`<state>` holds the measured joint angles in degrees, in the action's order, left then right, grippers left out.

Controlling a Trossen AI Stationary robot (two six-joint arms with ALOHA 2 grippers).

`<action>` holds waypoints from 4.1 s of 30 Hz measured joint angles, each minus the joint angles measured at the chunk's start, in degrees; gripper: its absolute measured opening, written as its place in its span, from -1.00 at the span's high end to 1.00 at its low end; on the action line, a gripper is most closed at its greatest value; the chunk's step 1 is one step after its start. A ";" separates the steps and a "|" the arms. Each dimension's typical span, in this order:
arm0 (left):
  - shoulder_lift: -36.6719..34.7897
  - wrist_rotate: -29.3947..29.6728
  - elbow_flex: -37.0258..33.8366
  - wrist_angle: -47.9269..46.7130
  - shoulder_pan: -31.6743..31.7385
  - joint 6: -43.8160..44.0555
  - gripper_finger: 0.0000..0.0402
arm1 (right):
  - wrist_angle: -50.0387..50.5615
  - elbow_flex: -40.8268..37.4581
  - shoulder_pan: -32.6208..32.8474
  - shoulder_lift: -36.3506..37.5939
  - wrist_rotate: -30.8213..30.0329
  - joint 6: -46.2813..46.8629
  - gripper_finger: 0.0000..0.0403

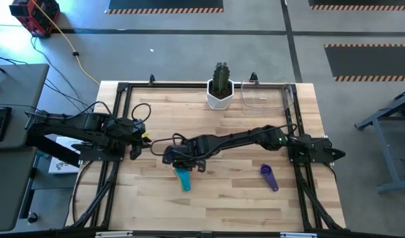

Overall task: Nest measuring cups in basket
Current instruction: Put the light blue measuring cup on top of the green measuring cup, then put the dark blue measuring cup on top of the light blue measuring cup

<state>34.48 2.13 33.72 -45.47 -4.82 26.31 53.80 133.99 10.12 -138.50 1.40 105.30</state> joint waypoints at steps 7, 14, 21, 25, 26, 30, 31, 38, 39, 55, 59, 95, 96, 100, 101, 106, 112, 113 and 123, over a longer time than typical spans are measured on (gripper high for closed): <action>0.00 -3.19 0.01 -1.27 -0.11 0.06 0.48 | 0.00 0.28 1.02 0.02 2.74 -1.08 0.63; 0.00 -4.58 0.00 -1.08 -2.25 1.09 0.48 | 3.49 0.24 6.48 0.04 2.93 3.65 0.63; 0.00 -4.56 0.01 -1.06 -3.63 1.65 0.48 | 14.51 0.17 10.16 0.05 -0.07 10.18 0.63; 0.00 -4.54 0.02 -1.03 -3.85 2.08 0.48 | 18.33 0.11 10.33 -1.01 -0.83 10.20 0.63; 0.00 -4.54 0.00 -1.05 -3.85 2.14 0.48 | 17.95 0.11 10.25 -1.60 -1.34 9.90 0.63; -0.01 -4.52 0.02 -0.98 -3.85 2.14 0.48 | 15.43 0.09 9.48 -3.67 -2.64 7.00 0.63; 0.00 -4.53 0.01 -1.01 -3.85 2.16 0.48 | 14.97 0.09 9.30 -4.11 -2.56 6.72 0.63; 0.00 -4.52 0.02 -1.01 -3.87 2.65 0.48 | 11.36 0.09 8.25 -5.47 -2.15 4.08 0.63; 0.00 -4.50 0.01 -1.03 -3.87 3.23 0.48 | 11.06 0.09 8.20 -5.58 -1.54 3.52 0.63; -0.02 -4.50 0.00 -1.03 -3.87 3.58 0.48 | 14.00 0.09 9.22 -5.51 2.05 -1.60 0.63; 0.00 -4.50 0.02 -1.03 -3.87 3.56 0.48 | 17.27 0.11 10.25 -5.51 3.37 -2.90 0.63; 0.00 -2.73 0.02 0.92 -3.83 3.58 0.48 | 35.90 -2.02 13.61 7.09 -13.51 -24.18 0.63; 0.00 -2.73 0.01 1.34 -3.83 3.60 0.48 | 35.96 -4.12 13.63 8.37 -13.53 -23.86 0.63; 0.00 -2.73 0.02 3.51 -3.83 3.60 0.48 | 36.35 -16.76 14.20 15.99 -12.77 -18.59 0.63; 0.00 -2.73 0.00 3.84 -3.83 3.58 0.48 | 36.35 -19.81 14.45 18.06 -12.76 -16.46 0.63; 0.00 -2.50 0.00 5.77 -3.83 3.47 0.48 | 36.13 -31.42 16.26 27.69 -11.88 -10.02 0.63; 0.12 0.88 0.01 5.98 -3.83 3.47 0.48 | 35.87 -42.07 17.97 36.85 -9.53 -6.61 0.63; 0.11 1.12 0.02 5.98 -3.83 3.48 0.48 | 35.41 -43.89 18.30 38.21 -9.26 -6.08 0.63; 0.11 2.13 0.02 5.92 -3.83 3.48 0.48 | 23.55 -61.79 20.44 47.56 -5.16 -0.91 0.60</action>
<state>34.59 4.26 33.74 -39.54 -8.64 29.78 77.36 72.21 30.56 -90.94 -3.77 104.40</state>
